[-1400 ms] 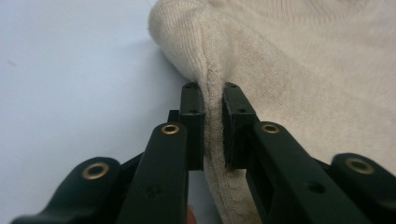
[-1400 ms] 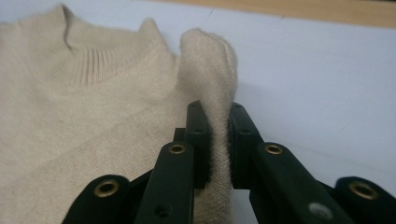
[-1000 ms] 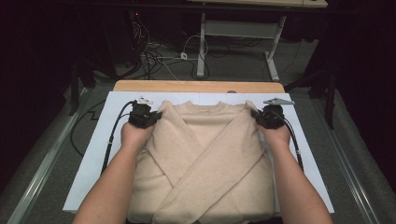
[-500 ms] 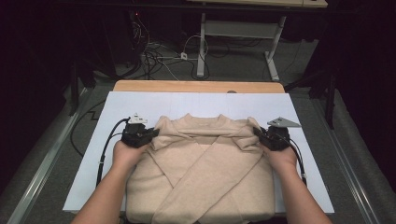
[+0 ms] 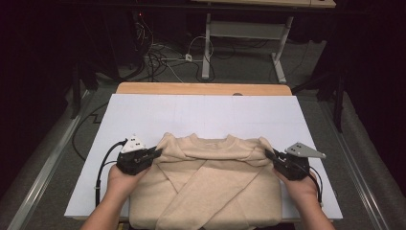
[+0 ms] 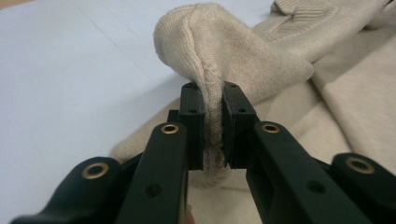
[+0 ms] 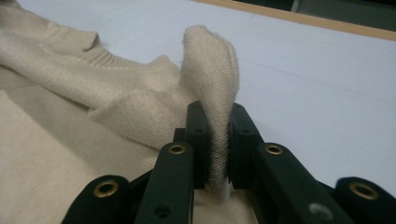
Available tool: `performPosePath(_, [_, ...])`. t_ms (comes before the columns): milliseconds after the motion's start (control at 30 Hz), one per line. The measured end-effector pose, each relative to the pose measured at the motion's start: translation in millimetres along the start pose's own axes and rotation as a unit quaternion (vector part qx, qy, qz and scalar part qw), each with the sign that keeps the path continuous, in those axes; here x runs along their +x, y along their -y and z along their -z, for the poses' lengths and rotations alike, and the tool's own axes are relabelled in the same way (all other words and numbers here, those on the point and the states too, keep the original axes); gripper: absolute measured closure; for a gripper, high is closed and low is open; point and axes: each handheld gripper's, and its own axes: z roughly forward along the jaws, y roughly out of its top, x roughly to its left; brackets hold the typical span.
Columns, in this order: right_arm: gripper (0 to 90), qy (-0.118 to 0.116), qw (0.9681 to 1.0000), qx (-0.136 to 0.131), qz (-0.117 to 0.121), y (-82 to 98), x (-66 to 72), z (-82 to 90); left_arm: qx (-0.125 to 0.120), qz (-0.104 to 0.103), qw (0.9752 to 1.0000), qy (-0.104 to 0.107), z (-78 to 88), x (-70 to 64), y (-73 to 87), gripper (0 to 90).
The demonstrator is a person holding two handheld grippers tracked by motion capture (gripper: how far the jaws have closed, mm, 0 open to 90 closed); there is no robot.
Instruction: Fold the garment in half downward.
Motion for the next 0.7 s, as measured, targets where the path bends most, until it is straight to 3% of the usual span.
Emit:
performPosePath(467, [82.4, -0.028, 0.9994, -0.012, 0.014, 33.7, 32.0, 56.6, -0.010, -0.013, 0.9995, 0.029, 46.3, -43.9, 43.6, 78.6])
performPosePath(700, [82.1, -0.036, 0.9993, -0.011, 0.008, 51.2, 41.0, 70.2, 0.011, -0.007, 0.9991, 0.041, 46.5, -53.3, 67.9, 78.4])
